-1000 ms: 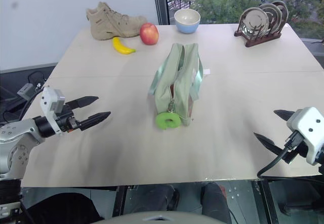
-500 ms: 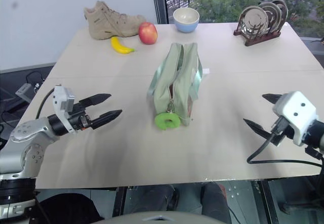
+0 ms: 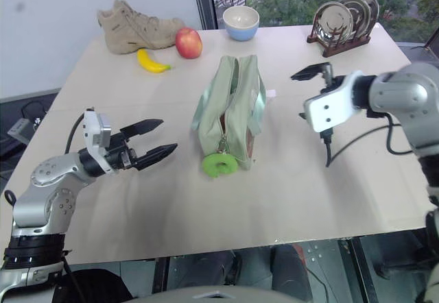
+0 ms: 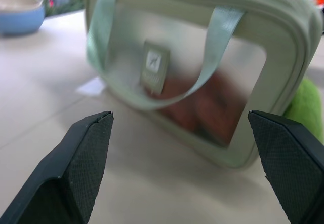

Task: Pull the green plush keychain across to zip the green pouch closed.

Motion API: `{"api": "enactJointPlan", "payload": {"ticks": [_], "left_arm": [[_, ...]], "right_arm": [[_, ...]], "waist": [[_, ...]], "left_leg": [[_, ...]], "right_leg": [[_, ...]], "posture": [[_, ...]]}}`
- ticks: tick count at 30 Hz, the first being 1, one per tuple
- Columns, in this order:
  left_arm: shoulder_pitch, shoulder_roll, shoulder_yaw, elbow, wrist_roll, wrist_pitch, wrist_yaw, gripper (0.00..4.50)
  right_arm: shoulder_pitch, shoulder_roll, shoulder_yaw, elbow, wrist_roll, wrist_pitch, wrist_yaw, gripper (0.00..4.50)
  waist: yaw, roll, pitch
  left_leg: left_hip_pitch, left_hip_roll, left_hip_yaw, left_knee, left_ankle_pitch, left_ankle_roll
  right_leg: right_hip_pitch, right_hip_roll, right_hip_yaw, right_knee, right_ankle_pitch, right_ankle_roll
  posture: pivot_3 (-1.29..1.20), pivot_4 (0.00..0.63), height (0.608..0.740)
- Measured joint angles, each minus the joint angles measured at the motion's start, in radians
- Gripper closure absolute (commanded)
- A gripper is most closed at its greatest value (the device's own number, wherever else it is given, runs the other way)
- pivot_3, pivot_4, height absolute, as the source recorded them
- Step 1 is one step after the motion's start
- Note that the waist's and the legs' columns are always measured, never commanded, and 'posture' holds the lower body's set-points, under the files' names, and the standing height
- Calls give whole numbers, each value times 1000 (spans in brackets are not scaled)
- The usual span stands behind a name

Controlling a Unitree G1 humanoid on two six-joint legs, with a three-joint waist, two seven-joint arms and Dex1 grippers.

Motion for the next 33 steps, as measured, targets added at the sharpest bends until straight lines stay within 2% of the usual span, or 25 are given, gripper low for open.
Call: {"api": "enactJointPlan", "payload": {"ticks": [2,8,13,27,28,30,33], "left_arm": [[15,-4,4,-10,0,0,15,64],[63,-13,15,-59,0,-2,59,64],[101,-27,16,-106,0,-4,96,64],[121,-43,17,-121,2,-28,148,64],[127,-44,17,-125,2,-30,154,0],[134,-47,18,-134,2,-32,160,0],[151,-51,19,-152,2,-44,177,0]], "right_arm": [[-130,68,66,175,-74,-152,-23,0],[-328,200,156,463,-225,-392,-132,0],[-425,256,188,591,-324,-471,-243,0],[-524,359,298,780,-513,-557,-436,0],[-534,368,308,793,-536,-557,-459,414],[-544,374,318,807,-564,-557,-495,860],[-564,379,337,833,-595,-560,-543,2423]], "waist": [[-4,0,0],[-5,0,0],[-6,0,0],[-28,1,0],[-28,1,0],[-27,1,0],[-27,1,1]], "left_leg": [[-1,0,1,-1,0,0],[-1,1,1,-4,0,0],[-1,1,4,-4,0,0],[-1,4,11,-3,-1,-2],[-1,4,11,-3,-1,-2],[-1,5,11,-3,-1,-3],[-1,5,11,-3,-1,-3]], "right_leg": [[-2,0,0,0,0,0],[-5,4,-3,0,0,-1],[-8,5,-1,4,0,-1],[-13,10,6,9,0,-2],[-13,10,6,9,0,-2],[-13,11,6,9,0,-3],[-13,11,6,9,1,-3]], "posture": [[0,150,740],[0,150,740],[0,150,740],[0,150,740],[0,150,740],[0,150,740],[0,150,740]]}}
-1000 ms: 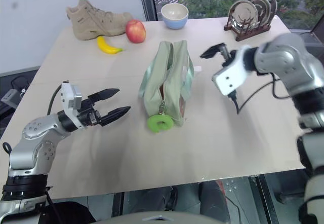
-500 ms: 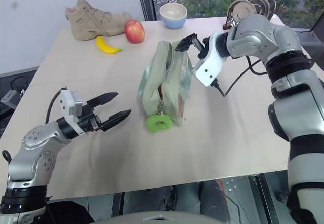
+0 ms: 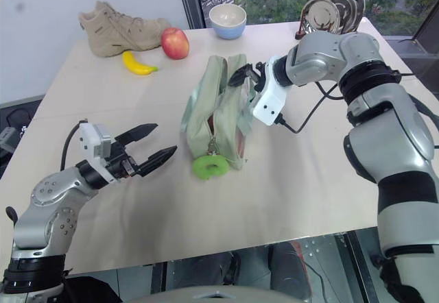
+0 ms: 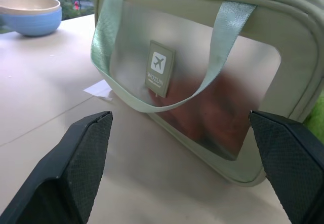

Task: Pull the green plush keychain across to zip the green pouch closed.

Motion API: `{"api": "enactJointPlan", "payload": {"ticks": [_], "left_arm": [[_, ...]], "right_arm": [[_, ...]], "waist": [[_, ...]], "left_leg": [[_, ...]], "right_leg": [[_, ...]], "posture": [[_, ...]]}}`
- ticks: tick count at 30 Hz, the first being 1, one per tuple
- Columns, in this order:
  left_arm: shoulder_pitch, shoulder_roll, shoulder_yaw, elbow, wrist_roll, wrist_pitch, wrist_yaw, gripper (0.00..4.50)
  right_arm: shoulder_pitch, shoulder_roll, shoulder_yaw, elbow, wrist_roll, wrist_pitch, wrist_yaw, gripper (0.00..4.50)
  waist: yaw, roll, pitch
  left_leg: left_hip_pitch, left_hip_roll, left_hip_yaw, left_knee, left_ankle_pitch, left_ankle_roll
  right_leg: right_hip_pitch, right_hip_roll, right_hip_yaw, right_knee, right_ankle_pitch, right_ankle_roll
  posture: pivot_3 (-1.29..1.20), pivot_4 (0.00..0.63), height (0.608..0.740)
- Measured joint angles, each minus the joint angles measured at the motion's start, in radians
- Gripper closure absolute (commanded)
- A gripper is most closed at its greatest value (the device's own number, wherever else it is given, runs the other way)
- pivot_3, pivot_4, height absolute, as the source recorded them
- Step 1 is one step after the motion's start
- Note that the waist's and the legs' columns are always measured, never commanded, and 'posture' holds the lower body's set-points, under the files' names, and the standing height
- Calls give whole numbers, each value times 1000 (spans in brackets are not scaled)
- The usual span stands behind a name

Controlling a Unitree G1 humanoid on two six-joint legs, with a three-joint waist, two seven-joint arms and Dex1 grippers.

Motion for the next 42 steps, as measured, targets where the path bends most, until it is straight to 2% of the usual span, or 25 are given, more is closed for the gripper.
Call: {"api": "enactJointPlan", "payload": {"ticks": [4,5,7,9,12,14,16,22,23,25,27,31,35,37,38,40,42], "left_arm": [[11,-6,0,-3,0,-4,8,0],[12,-8,0,-3,1,-6,10,0],[11,-10,-1,-3,2,-7,14,0],[1,-14,-6,-2,6,-9,16,0],[-27,-19,-10,16,20,-16,16,0],[-52,-28,-15,47,25,-21,17,0],[-63,-34,-23,56,29,-21,17,0],[-108,-49,-62,94,38,-22,5,0],[-111,-51,-67,96,39,-22,3,0],[-131,-58,-87,105,39,-22,-3,0],[-143,-58,-87,118,39,-22,-7,0],[-155,-59,-91,142,40,-24,-20,0],[-178,-69,-108,163,48,-32,-27,0],[-181,-75,-117,166,54,-35,-30,0],[-181,-76,-118,167,57,-35,-31,0],[-181,-76,-118,168,58,-37,-36,0],[-181,-77,-118,169,58,-38,-38,0]], "right_arm": [[-15,-8,-1,22,27,-14,28,4286],[-14,-12,-7,38,67,-15,77,4455],[-10,-15,-37,55,156,9,192,4455],[9,-21,-96,44,294,128,379,4455],[78,-63,-183,-68,458,412,623,4455],[152,-100,-240,-214,533,659,715,4455],[170,-111,-250,-269,541,746,732,4455],[324,-128,-359,-672,570,1436,703,4455],[337,-124,-361,-716,572,1509,700,4455],[380,-126,-355,-884,584,1791,731,4455],[398,-147,-341,-975,587,1937,756,4455],[425,-187,-309,-1087,601,2051,785,4455],[453,-181,-281,-1121,612,2029,757,4455],[455,-167,-269,-1113,614,2003,737,3574],[455,-161,-269,-1104,617,1994,729,3330],[455,-133,-269,-1083,625,1982,701,2405],[455,-106,-270,-1076,645,1971,685,2405]], "waist": [[1,0,0],[1,0,0],[0,0,0],[1,0,0],[6,0,0],[6,0,0],[3,0,0],[7,0,-1],[7,0,-1],[8,0,-1],[8,0,-1],[9,0,-1],[6,-1,-2],[4,-2,-2],[4,-2,-2],[5,-3,-3],[5,-3,-3]], "left_leg": [[0,0,0,0,0,0],[0,0,0,1,0,0],[0,1,0,1,0,0],[0,1,0,2,0,0],[0,1,-1,2,0,0],[-1,1,-1,3,0,0],[-1,2,0,2,0,0],[-14,2,-1,8,0,0],[-14,2,-1,8,0,0],[-17,2,-1,9,0,0],[-18,2,-1,9,0,0],[-18,1,-1,9,0,0],[-18,1,-1,10,0,0],[-18,1,0,11,0,0],[-18,1,0,11,0,0],[-17,1,-1,12,0,0],[-18,1,-1,12,0,0]], "right_leg": [[0,0,0,0,0,0],[0,0,0,0,0,0],[1,0,0,0,0,0],[2,0,0,0,1,-1],[3,-1,-1,0,1,-1],[2,-3,0,0,1,-1],[2,-5,0,0,1,-1],[-8,-5,-2,2,2,-3],[-8,-5,-2,2,2,-3],[-9,-6,-3,2,2,-3],[-10,-7,-3,2,3,-3],[-10,-8,-5,2,3,-3],[-10,-8,-4,3,3,-3],[-10,-8,-4,3,3,-3],[-10,-7,-4,4,3,-3],[-9,-7,-5,4,3,-3],[-9,-7,-5,4,3,-3]], "posture": [[0,150,740],[0,150,740],[0,150,740],[0,150,740],[0,150,740],[0,150,740],[0,150,740],[0,150,740],[0,150,740],[0,150,740],[0,150,740],[0,150,740],[0,150,740],[0,150,740],[0,150,740],[0,150,740],[0,150,740]]}}
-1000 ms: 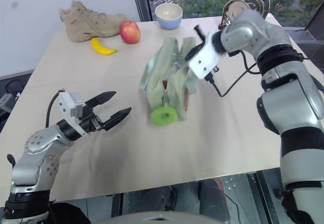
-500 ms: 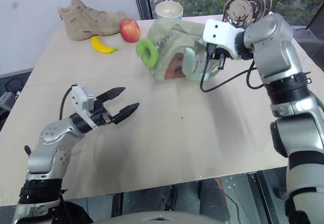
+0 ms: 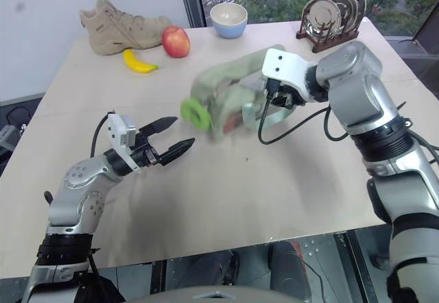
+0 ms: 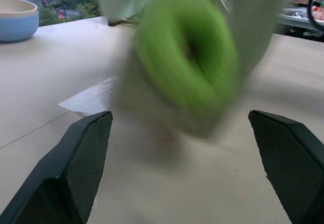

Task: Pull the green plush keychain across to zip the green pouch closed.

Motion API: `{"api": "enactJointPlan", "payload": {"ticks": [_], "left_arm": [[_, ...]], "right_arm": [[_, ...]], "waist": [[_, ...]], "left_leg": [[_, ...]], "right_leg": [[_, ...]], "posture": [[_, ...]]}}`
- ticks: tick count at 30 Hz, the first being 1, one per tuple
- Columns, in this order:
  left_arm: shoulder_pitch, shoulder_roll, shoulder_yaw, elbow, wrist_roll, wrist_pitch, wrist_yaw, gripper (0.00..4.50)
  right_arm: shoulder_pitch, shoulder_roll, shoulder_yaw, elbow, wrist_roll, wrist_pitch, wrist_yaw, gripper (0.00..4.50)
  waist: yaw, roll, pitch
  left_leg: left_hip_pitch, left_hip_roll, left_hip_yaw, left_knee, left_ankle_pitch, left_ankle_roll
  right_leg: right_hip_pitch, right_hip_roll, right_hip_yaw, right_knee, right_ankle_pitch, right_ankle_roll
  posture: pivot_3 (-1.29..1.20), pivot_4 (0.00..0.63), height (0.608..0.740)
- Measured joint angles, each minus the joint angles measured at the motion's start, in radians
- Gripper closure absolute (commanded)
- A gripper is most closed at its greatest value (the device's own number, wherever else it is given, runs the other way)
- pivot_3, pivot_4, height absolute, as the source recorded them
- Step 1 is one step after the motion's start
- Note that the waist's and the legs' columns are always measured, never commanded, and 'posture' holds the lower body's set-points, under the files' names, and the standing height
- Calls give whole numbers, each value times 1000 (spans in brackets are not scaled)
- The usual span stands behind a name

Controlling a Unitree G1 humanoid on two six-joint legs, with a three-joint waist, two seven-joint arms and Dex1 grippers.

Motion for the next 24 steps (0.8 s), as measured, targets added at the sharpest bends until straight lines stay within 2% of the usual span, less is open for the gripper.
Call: {"api": "enactJointPlan", "payload": {"ticks": [6,10,14,19,20,24], "left_arm": [[12,-6,0,0,1,0,3,0],[26,-9,0,-1,1,-1,17,0],[38,-9,2,-3,1,-2,21,0],[42,-11,4,-11,1,-4,31,0],[45,-13,4,-16,1,-7,39,0],[59,-13,5,-27,1,-7,43,0]], "right_arm": [[0,5,-8,8,33,-172,-50,2405],[-1,-25,-10,34,21,-505,-105,2405],[-1,-42,-10,80,10,-644,-116,2405],[-9,-43,-6,248,-34,-942,-180,2405],[-25,-44,0,318,-67,-1051,-203,2405],[-76,-41,16,432,-118,-1167,-234,2405]], "waist": [[1,0,0],[-1,0,0],[-1,0,0],[-1,0,0],[-3,0,0],[-4,0,0]], "left_leg": [[0,0,-1,0,0,0],[0,0,0,0,0,0],[0,0,0,1,0,0],[0,0,0,1,0,0],[0,0,0,0,0,0],[1,0,1,0,0,0]], "right_leg": [[0,0,-2,-1,0,0],[0,0,-2,-1,0,0],[0,0,-2,0,0,0],[0,0,-2,0,0,0],[0,0,-2,0,0,0],[0,0,-1,0,0,0]], "posture": [[0,150,740],[0,150,740],[0,150,740],[0,150,740],[0,150,740],[0,150,740]]}}
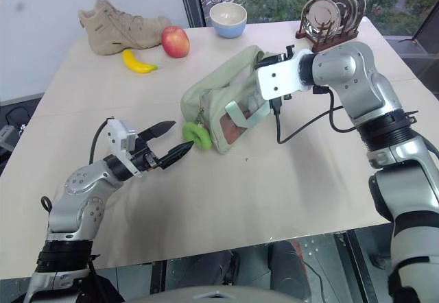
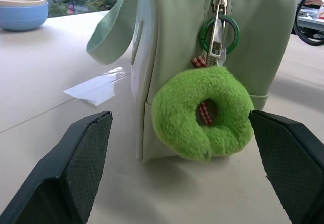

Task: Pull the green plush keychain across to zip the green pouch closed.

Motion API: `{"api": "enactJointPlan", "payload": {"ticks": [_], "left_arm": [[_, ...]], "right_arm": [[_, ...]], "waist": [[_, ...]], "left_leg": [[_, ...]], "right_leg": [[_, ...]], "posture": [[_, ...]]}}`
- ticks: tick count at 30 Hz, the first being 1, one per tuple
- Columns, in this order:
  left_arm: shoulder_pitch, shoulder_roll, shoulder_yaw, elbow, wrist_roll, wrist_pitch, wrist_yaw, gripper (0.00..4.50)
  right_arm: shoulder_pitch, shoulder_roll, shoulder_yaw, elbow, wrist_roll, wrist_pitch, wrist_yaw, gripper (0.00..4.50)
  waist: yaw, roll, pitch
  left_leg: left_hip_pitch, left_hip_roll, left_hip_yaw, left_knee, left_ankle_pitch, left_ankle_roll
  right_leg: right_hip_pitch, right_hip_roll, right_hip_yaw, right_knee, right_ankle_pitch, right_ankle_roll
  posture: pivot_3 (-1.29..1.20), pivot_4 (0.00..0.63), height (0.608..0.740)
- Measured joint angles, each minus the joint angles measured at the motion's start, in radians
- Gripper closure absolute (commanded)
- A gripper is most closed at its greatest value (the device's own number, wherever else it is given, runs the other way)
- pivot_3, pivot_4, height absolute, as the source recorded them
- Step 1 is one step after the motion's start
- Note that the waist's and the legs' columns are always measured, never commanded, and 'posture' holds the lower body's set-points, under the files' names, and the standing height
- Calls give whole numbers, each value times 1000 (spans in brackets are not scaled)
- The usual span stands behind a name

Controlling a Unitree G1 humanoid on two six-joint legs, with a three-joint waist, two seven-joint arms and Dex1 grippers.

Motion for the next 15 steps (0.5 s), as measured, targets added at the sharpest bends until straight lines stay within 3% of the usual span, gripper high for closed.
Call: {"api": "enactJointPlan", "payload": {"ticks": [1,8,11,15], "left_arm": [[9,0,0,-10,0,0,3,0],[32,-6,2,-36,0,-1,26,0],[41,-8,2,-42,0,-1,34,0],[42,-9,3,-45,-1,-2,34,0]], "right_arm": [[-22,4,10,55,-24,-43,-17,2405],[-55,49,13,206,-10,-65,27,4486],[-45,63,-29,179,69,97,103,4486],[-47,57,-83,32,151,623,213,4486]], "waist": [[0,0,0],[-1,0,0],[0,0,0],[5,0,0]], "left_leg": [[0,0,0,0,0,0],[1,0,0,-1,0,0],[1,1,0,-1,0,0],[0,1,-1,-1,0,0]], "right_leg": [[0,0,0,0,0,0],[1,1,1,0,0,0],[1,1,0,0,0,0],[1,0,0,0,0,0]], "posture": [[0,150,740],[0,150,740],[0,150,740],[0,150,740]]}}
